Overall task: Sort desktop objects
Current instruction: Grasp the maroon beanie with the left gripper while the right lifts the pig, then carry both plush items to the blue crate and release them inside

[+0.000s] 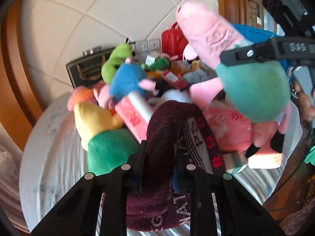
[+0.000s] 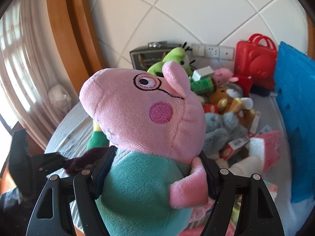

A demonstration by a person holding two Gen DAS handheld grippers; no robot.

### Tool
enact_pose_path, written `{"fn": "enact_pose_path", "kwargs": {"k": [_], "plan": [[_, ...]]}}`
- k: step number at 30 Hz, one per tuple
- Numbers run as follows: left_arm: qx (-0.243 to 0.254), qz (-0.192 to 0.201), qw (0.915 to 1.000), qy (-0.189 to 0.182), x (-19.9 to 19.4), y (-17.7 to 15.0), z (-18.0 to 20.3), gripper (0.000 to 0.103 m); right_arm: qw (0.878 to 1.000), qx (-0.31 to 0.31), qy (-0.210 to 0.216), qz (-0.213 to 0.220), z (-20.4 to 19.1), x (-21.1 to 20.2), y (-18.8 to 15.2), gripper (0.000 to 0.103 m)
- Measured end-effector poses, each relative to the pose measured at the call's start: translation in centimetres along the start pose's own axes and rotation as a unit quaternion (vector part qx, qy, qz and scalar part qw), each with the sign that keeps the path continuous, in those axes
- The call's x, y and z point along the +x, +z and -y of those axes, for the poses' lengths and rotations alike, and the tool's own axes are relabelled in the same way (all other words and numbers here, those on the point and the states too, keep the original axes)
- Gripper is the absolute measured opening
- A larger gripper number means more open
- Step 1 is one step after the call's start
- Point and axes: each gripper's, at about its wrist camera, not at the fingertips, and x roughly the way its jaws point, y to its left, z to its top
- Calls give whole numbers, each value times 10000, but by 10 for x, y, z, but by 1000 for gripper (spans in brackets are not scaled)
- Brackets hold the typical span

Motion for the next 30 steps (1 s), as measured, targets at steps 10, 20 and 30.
{"fn": "enact_pose_path", "kwargs": {"k": [10,20,30], "plan": [[576,1142,9917,91,-78,86,48,20,9971,282,-162,681,25,-78,17,76],[1140,2282,9663,-349,-110,205,146,20,9695,614,-968,2167,93,-227,51,76],[1259,2858,9467,-786,-80,310,294,20,9327,941,-2215,2686,251,-327,75,76]]}}
